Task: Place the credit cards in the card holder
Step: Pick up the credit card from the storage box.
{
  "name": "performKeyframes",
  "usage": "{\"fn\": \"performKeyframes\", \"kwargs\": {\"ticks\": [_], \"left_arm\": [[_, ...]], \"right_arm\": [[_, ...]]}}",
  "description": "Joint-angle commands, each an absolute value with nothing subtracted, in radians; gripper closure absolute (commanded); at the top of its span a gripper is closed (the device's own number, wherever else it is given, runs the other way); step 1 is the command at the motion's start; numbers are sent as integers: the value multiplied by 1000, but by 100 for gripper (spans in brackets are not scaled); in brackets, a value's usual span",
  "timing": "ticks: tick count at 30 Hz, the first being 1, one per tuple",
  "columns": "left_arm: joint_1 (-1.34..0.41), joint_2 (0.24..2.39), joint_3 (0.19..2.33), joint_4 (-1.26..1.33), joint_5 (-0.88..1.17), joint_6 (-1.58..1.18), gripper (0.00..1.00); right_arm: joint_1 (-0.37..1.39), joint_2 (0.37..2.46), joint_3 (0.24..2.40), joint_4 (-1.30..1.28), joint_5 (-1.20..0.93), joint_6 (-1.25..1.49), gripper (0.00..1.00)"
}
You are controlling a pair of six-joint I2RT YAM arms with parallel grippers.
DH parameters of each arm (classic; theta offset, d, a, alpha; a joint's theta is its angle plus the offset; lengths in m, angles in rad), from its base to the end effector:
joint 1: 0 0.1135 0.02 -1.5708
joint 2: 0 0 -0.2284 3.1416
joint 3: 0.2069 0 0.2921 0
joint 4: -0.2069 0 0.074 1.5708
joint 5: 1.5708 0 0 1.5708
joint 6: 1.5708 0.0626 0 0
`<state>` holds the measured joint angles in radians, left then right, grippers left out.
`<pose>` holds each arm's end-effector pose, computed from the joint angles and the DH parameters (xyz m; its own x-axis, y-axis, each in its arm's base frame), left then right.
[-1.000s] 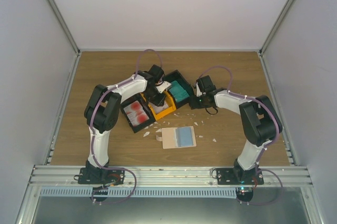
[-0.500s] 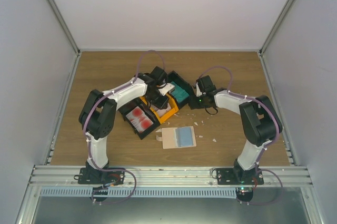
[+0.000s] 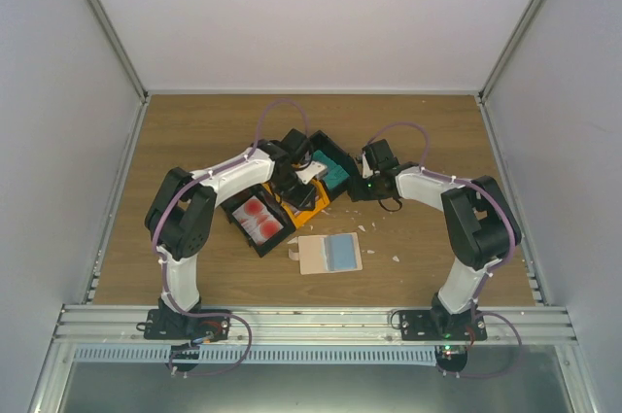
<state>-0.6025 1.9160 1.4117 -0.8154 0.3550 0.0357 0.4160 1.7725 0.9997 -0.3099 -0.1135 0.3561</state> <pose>0.3251 -0.2500 0.1143 -0.7761 0.5744 -0.2603 0.6306 0.7035 -0.3276 0.3412 0.1585 0.0604 -0.9141 -0.0252 -0.4047 -0.1402 0.9561 0.2572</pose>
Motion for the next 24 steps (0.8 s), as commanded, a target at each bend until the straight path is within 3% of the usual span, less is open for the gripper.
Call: {"fn": "performKeyframes", "kwargs": {"ticks": [1, 11, 24], "left_arm": [[-610, 1893, 1394, -807, 407, 22, 70], [-627, 1939, 1406, -807, 330, 7, 57], [-681, 1931, 1404, -850, 316, 53, 61]], "right_arm": [[423, 1772, 989, -272, -119, 368, 44], [422, 1769, 985, -274, -121, 368, 44], [423, 1767, 983, -276, -119, 368, 44]]}}
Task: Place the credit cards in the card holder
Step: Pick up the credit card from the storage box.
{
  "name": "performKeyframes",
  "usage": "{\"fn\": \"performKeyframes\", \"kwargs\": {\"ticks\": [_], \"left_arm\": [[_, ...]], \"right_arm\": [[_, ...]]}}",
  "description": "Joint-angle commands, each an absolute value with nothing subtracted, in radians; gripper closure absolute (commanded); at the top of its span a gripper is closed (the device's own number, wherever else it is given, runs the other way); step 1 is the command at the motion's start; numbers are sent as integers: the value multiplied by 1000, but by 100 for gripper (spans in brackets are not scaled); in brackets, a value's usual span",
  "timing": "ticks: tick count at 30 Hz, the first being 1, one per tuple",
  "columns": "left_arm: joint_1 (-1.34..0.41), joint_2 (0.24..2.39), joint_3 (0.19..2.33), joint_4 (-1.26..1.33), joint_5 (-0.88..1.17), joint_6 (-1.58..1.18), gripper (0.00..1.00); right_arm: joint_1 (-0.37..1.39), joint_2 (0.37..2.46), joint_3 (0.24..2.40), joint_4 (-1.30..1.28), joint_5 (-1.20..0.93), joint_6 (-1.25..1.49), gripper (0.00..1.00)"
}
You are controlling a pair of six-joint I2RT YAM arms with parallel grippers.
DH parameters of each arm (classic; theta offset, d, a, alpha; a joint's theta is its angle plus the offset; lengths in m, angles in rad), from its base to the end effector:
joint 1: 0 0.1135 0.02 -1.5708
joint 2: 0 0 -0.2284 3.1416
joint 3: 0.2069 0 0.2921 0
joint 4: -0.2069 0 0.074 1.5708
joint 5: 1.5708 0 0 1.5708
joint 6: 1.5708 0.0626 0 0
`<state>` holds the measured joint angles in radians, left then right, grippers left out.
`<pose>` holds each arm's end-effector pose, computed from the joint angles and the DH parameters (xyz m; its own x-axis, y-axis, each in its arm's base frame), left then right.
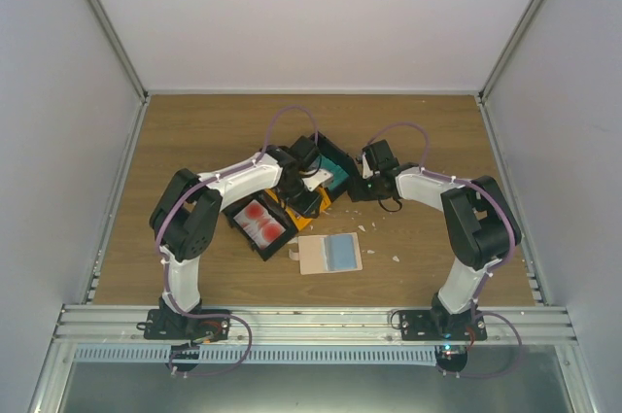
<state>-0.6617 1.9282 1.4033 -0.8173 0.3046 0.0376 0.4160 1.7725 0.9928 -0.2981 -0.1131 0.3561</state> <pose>0.3101 -0.2653 0.1059 -0.7438 0.6248 -0.2374 0.6682 0.6879 -0.2834 0.3408 0.1583 0.0590 -0.9122 -0.0243 -0.4089 -0.1412 0.9557 0.2582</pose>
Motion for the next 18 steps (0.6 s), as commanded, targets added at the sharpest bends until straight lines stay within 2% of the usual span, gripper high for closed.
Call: {"fn": "performKeyframes", "kwargs": {"ticks": [1, 10, 18], "left_arm": [[-681, 1929, 1406, -850, 318, 52, 61], [-681, 1908, 1402, -848, 329, 52, 61], [-680, 1885, 1401, -848, 329, 48, 67]], "right_arm": [[423, 1768, 982, -276, -118, 368, 44], [423, 1766, 980, -276, -120, 370, 44], [422, 1766, 983, -276, -119, 370, 44]]}}
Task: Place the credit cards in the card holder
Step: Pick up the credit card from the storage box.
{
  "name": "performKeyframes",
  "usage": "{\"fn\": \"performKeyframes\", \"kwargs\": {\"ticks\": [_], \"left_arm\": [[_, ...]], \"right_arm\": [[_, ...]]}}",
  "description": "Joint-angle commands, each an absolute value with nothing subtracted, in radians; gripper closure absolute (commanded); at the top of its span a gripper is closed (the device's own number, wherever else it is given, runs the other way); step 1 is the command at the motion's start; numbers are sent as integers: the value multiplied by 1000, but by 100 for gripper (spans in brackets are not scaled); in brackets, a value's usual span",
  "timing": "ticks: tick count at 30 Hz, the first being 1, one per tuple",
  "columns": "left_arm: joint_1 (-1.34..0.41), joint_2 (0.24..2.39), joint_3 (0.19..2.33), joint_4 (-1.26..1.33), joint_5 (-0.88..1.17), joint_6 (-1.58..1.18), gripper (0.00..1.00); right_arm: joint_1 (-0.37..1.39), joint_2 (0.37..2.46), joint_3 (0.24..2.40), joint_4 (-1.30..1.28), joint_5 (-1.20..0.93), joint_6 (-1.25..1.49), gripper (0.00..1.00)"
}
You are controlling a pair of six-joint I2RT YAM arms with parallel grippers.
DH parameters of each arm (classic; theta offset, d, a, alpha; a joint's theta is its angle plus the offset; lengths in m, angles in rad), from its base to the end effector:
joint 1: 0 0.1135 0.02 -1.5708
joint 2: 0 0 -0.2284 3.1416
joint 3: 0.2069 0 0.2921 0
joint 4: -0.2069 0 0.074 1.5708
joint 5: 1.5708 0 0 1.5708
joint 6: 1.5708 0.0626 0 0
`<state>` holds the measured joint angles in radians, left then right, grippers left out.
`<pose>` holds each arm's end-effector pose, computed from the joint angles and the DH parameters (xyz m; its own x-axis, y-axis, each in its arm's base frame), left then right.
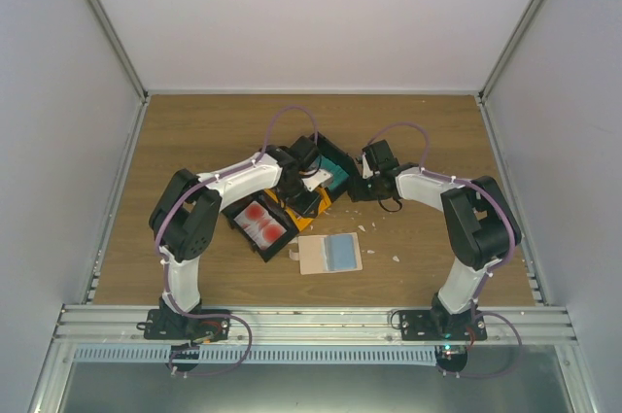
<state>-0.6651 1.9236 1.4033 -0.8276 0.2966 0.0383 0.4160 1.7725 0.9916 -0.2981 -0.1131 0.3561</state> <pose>0.3085 -0.2652 0.1072 -0.7423 0.6287 -0.2318 0.6700 0.6890 -0.2764 0.3405 0.1581 0.0586 -0.9127 -0.0245 -0.4079 -0.1409 0.9559 0.2579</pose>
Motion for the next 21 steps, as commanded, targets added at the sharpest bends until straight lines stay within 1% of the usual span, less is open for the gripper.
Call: {"fn": "performKeyframes", "kwargs": {"ticks": [1, 19, 21], "left_arm": [[-680, 1884, 1399, -848, 329, 46, 67], [-678, 1858, 1389, -847, 318, 32, 70], [-677, 1856, 1388, -847, 314, 31, 72]], "right_arm": [[422, 1767, 983, -276, -119, 370, 44], [424, 1770, 985, -277, -119, 370, 44], [424, 1770, 987, -278, -118, 370, 44]]}}
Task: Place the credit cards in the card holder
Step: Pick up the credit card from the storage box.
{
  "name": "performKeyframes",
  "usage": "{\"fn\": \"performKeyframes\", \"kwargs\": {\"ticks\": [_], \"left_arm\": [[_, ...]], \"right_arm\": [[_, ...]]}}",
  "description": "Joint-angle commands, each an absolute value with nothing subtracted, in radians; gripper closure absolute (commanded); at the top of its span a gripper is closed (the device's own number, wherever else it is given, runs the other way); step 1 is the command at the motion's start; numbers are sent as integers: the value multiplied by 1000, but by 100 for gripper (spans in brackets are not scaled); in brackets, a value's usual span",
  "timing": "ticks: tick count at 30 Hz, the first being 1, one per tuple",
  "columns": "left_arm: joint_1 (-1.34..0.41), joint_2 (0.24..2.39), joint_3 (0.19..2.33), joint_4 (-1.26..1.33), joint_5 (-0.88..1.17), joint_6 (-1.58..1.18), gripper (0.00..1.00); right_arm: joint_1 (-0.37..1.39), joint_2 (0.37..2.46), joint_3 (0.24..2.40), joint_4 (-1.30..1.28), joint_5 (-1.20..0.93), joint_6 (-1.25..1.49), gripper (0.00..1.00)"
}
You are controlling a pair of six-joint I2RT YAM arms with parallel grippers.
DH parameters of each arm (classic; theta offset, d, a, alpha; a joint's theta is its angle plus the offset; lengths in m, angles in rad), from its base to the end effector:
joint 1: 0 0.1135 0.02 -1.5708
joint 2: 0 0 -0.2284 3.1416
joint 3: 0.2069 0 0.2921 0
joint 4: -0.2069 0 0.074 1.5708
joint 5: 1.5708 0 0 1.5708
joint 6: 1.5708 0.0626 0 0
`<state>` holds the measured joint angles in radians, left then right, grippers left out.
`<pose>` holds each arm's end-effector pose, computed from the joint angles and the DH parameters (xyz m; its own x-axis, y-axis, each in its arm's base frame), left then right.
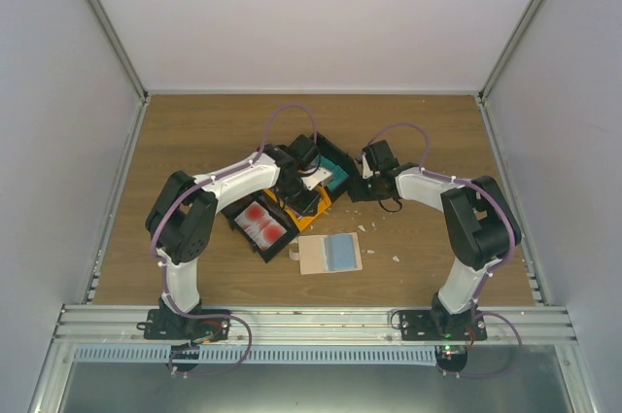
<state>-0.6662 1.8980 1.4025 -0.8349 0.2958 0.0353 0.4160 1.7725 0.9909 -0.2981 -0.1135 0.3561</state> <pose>0.3074 -0.2648 0.1166 -0.7403 0.6249 -0.2479 0.6723 0.6875 -0.2746 0.3403 0.1581 0.0584 -0.9130 -0.0247 -0.4072 -0.1409 0.9558 0.2580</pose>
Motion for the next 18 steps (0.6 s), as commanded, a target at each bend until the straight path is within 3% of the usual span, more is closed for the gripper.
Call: {"fn": "performKeyframes", "kwargs": {"ticks": [1, 18], "left_arm": [[-677, 1856, 1388, -847, 312, 31, 73], [-667, 1836, 1371, -845, 302, 20, 75]], "right_arm": [[424, 1770, 987, -278, -119, 370, 44], [426, 1770, 988, -277, -118, 370, 44]]}}
